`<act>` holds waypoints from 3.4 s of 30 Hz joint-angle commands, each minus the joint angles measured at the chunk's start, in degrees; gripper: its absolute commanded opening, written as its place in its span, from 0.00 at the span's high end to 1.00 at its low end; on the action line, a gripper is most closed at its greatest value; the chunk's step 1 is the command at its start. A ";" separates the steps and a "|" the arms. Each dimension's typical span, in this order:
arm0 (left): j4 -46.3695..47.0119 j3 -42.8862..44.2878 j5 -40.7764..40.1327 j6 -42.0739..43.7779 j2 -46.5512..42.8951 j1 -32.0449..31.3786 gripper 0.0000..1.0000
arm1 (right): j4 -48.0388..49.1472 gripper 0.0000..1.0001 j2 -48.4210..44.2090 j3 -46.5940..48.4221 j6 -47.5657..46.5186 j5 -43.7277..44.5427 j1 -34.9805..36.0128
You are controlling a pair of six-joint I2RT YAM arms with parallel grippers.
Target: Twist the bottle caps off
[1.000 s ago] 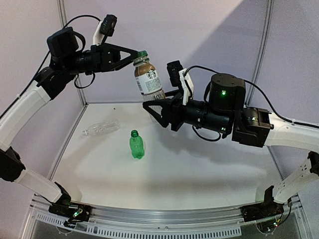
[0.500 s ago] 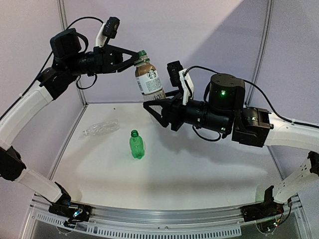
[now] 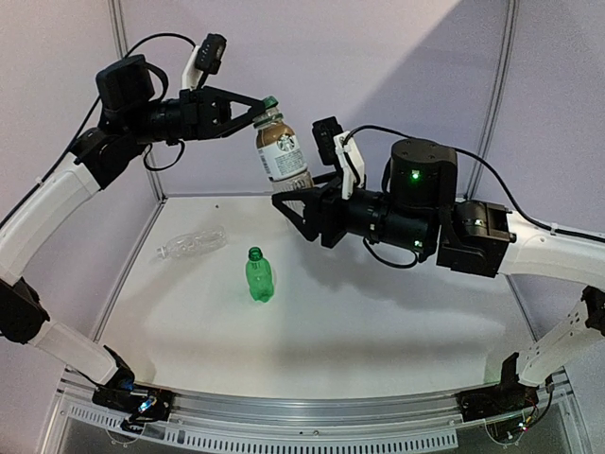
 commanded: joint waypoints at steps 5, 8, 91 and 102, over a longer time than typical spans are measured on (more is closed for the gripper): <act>-15.97 2.79 -17.49 1.01 -0.90 0.33 0.70 | -3.94 0.77 1.86 1.93 -1.03 9.81 0.21; -21.32 5.51 -22.23 0.63 -0.90 0.89 0.70 | -3.93 0.77 1.19 0.29 -0.16 11.08 0.18; -15.56 -21.50 -25.86 13.65 -21.20 11.04 0.03 | -6.24 0.76 -2.09 -2.10 2.40 9.55 0.30; 2.92 -16.95 5.39 -0.30 -13.68 10.74 0.08 | -2.82 0.75 -0.77 -1.54 2.83 -4.03 0.26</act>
